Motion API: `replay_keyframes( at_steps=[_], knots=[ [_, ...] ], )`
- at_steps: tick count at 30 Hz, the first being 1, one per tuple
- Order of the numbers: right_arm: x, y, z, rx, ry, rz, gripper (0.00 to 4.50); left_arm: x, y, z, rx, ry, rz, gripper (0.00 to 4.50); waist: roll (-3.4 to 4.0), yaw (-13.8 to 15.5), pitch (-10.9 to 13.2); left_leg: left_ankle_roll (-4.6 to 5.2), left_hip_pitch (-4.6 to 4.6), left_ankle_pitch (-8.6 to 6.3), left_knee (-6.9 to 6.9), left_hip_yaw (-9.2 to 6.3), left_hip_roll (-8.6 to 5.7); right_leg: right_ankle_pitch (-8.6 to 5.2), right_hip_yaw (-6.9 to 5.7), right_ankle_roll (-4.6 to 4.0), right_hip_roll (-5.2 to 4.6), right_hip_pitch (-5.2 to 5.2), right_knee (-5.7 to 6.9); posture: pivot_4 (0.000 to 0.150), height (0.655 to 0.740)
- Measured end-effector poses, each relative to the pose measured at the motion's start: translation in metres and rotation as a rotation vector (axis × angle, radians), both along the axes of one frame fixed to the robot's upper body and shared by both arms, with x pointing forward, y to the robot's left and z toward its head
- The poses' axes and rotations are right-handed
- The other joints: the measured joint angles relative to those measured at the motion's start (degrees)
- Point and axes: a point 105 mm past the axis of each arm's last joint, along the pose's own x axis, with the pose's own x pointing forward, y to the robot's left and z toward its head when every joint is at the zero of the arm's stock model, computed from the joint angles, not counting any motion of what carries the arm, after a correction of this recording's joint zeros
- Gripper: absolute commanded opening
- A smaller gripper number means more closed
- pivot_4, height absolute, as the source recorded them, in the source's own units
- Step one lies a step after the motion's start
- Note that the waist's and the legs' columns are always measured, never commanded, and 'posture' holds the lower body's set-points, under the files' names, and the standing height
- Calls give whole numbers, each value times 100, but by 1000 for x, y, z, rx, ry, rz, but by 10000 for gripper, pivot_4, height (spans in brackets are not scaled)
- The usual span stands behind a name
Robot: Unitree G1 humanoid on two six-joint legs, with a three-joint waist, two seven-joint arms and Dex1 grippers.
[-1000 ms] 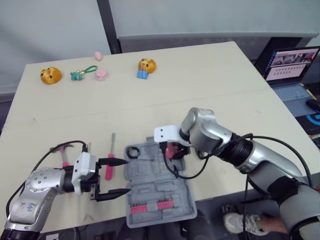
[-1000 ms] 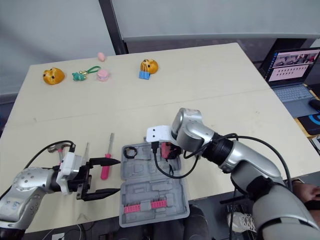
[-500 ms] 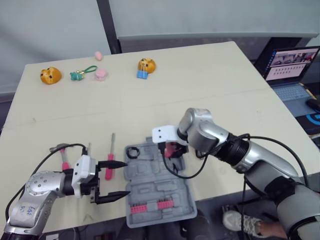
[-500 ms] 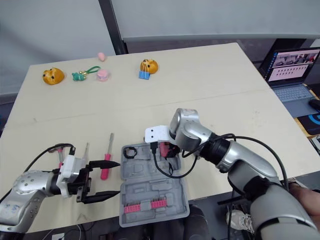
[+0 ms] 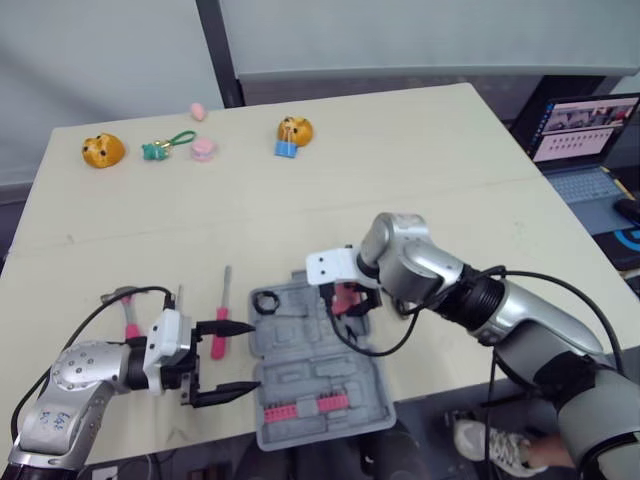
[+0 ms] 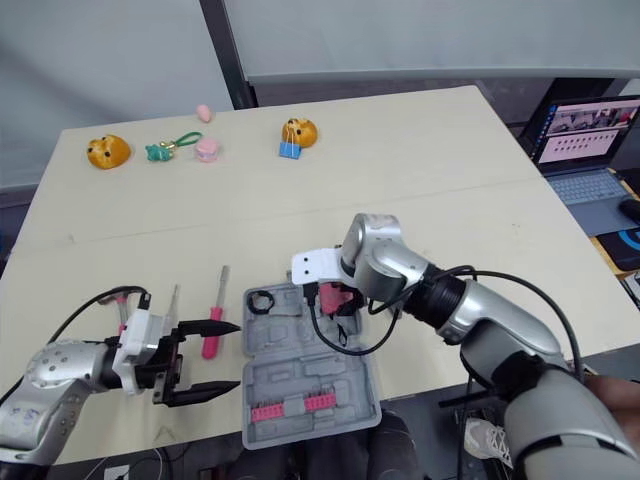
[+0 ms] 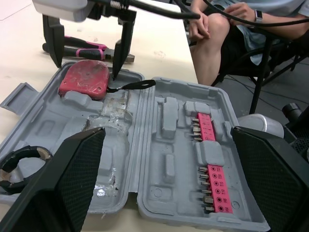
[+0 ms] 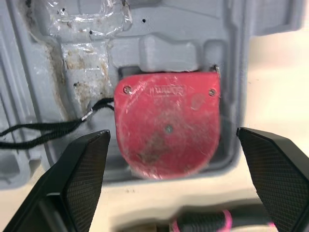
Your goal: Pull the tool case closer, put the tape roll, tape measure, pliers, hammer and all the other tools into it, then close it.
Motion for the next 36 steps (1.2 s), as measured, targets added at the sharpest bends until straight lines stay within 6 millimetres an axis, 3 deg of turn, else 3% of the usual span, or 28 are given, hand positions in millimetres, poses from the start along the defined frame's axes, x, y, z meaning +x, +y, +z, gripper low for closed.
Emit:
replay_keyframes(
  at_steps=[7,12,18,21,26,36],
  knots=[
    [-9,-22,33,114,-34,-12,44450,1,-1,2,-1,-7,-16,45000,-3,33,-2,0,-1,0,0,1,-1,0,-1,0,-2,1,-1,1500,7400],
    [-20,-33,15,332,42,-66,44450,2,-2,3,-4,-1,-21,45000,-8,41,-4,0,-1,0,3,4,-1,0,1,0,-3,0,4,1500,7400],
    [-18,-43,20,659,-33,-64,44450,2,-3,4,-5,-2,-30,45000,-9,45,-5,0,2,0,3,6,-3,0,1,0,-4,2,6,1500,7400],
    [-18,-48,16,724,-40,-86,36312,3,-4,6,-5,-8,-41,45000,-9,44,-5,1,3,0,3,7,-2,0,1,0,-4,2,7,1500,7400],
    [-20,-46,13,804,-34,-100,12679,5,-6,8,-4,-13,-55,45000,-9,43,-5,1,3,0,2,8,-2,0,1,0,-4,2,7,1500,7400],
    [-19,-47,0,847,-28,-120,12679,4,-5,8,-1,-2,-63,45000,-9,49,-5,1,3,0,3,8,-2,0,1,0,-4,3,7,1500,7400]
  ],
)
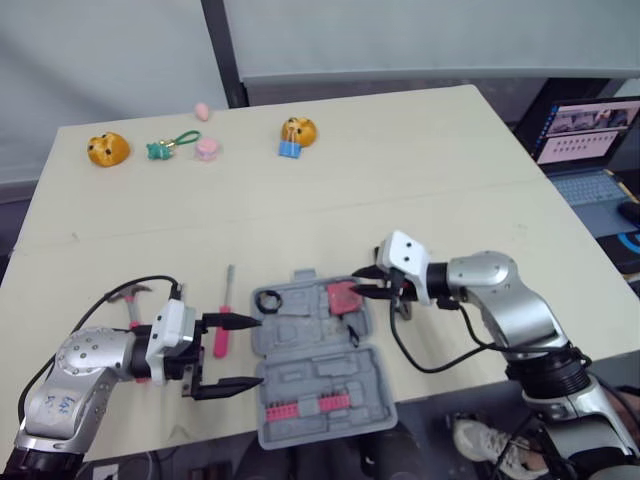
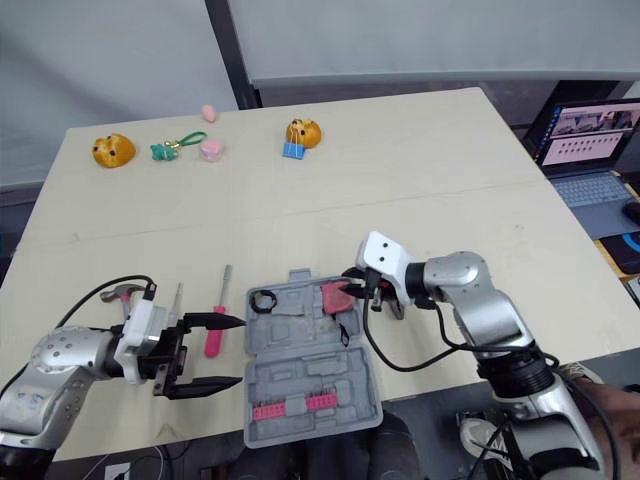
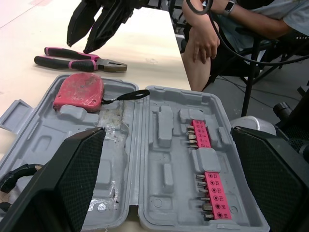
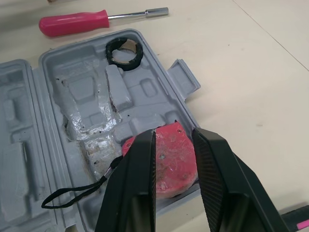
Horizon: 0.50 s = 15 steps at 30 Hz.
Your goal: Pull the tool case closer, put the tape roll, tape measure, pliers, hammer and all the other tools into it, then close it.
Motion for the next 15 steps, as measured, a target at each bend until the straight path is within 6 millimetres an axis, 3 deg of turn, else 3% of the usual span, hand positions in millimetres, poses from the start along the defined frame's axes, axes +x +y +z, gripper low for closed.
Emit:
replay_keyframes(
  at_steps=[4,15],
  knots=[
    [4,-1,-15,37,35,-5,12679,0,0,0,2,4,1,45000,0,-4,0,0,2,0,0,1,0,0,0,0,0,1,0,1500,7400],
    [12,-5,-35,73,59,-31,12679,-1,4,0,20,12,13,45000,0,-5,0,0,2,0,0,1,0,0,0,0,0,2,1,1500,7400]
  ],
)
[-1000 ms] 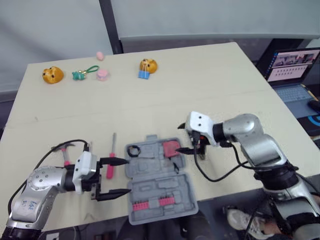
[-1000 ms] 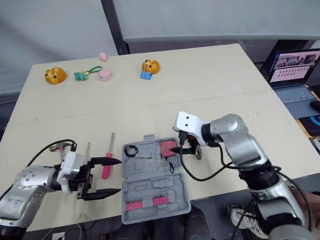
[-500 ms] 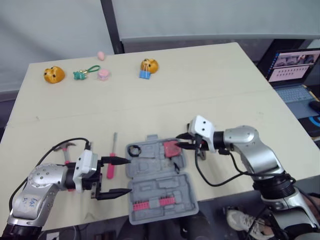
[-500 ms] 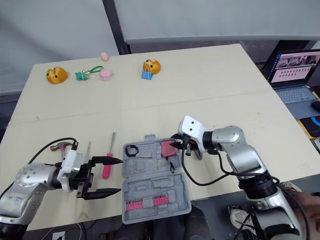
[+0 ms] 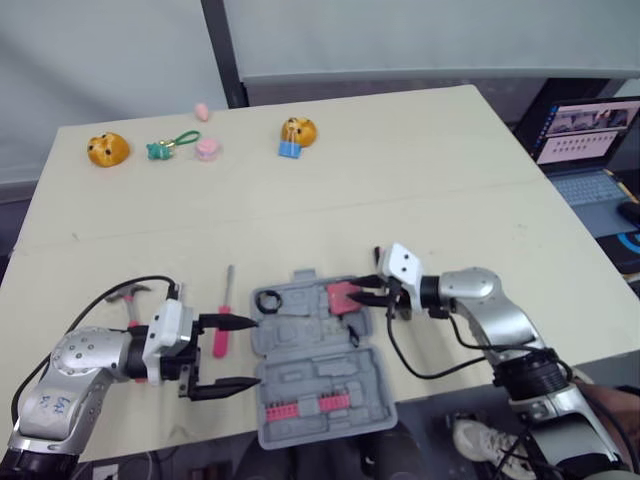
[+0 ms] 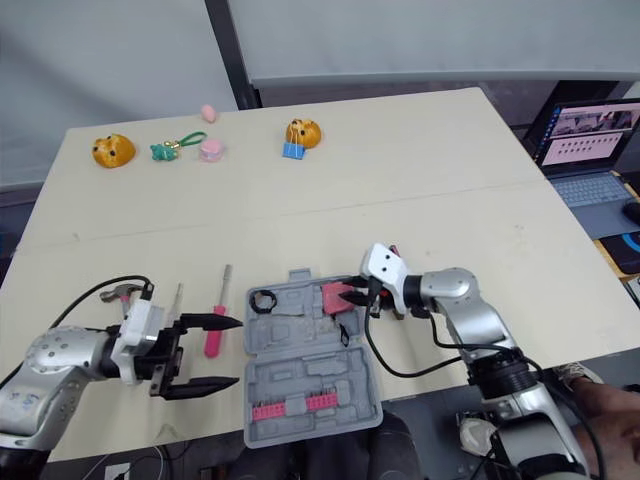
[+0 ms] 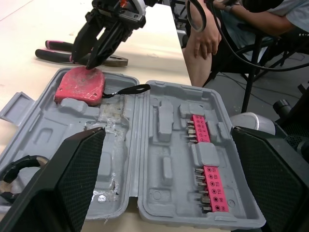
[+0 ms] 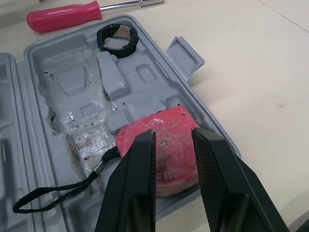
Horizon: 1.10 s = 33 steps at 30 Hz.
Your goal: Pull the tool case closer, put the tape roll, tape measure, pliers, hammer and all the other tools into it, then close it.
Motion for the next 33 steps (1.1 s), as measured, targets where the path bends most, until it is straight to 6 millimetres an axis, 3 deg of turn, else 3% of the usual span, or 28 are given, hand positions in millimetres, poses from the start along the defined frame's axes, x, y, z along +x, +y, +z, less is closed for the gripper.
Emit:
replay_keyframes(
  at_steps=[33],
  knots=[
    [9,2,-26,51,38,-62,12679,-3,2,-1,2,22,-7,45000,-23,-8,-18,0,13,0,0,-1,3,0,0,-1,0,12,2,1500,7400]
  ],
)
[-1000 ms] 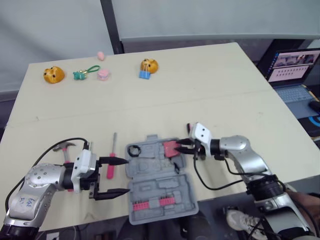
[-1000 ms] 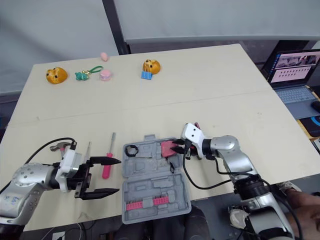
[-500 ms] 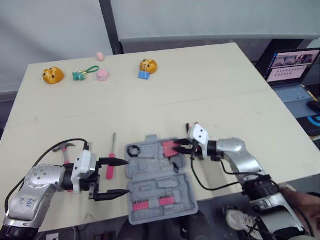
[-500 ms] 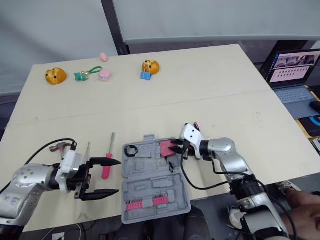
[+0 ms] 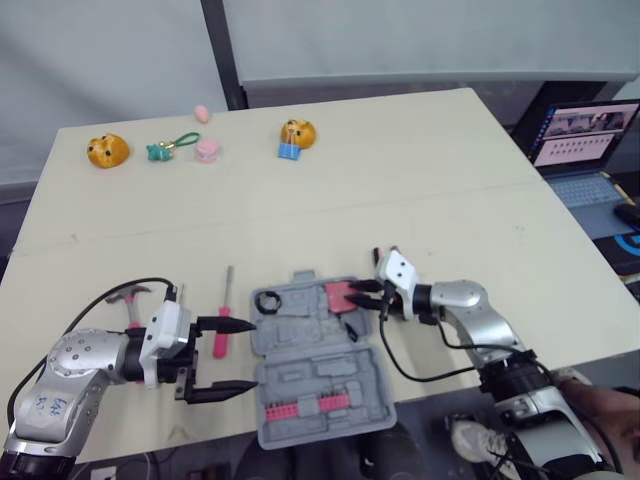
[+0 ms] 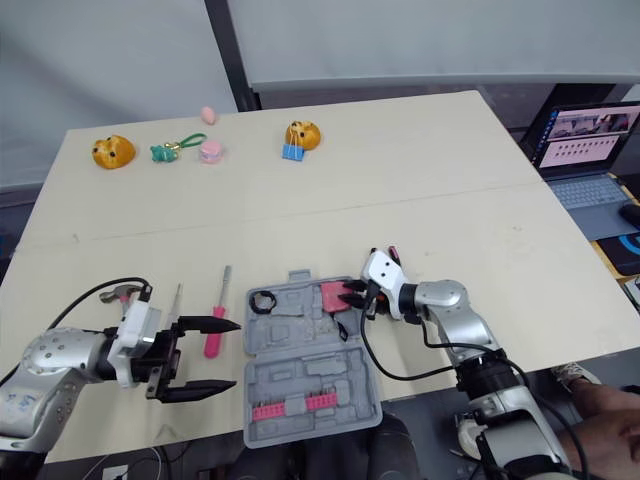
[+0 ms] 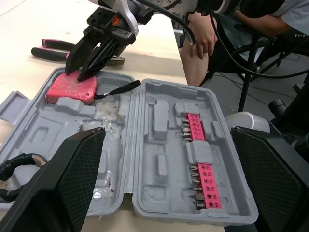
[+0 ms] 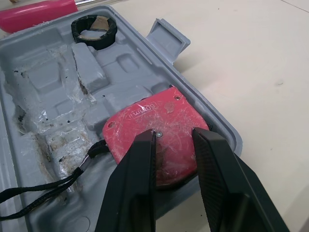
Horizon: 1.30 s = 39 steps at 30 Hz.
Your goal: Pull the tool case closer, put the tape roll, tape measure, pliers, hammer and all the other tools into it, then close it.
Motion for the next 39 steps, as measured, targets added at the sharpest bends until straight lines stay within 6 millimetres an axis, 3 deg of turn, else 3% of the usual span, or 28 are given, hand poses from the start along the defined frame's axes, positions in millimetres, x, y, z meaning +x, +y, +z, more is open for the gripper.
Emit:
replay_keyframes(
  at_steps=[21,30,35,39],
  knots=[
    [-1,-2,-2,-10,26,-10,12679,1,1,-1,-28,7,39,45000,-25,12,-25,0,2,0,0,-3,0,0,-1,-1,-1,5,-1,1500,7400],
    [-17,-12,8,-59,56,-35,12679,3,0,1,-53,20,58,45000,-22,21,-23,0,-3,0,0,-4,-1,0,-2,0,-2,2,-3,1500,7400],
    [-25,-19,51,0,-18,-69,12679,7,-1,7,-74,10,71,45000,-19,28,-21,0,-7,0,0,-4,-1,0,-2,0,-2,-3,-3,1500,7400],
    [-48,-28,78,49,-41,-87,12679,7,-1,13,-84,-8,71,45000,-19,63,-21,2,-10,-1,-1,-4,-1,0,-3,0,-2,-3,-7,1500,7400]
  ],
)
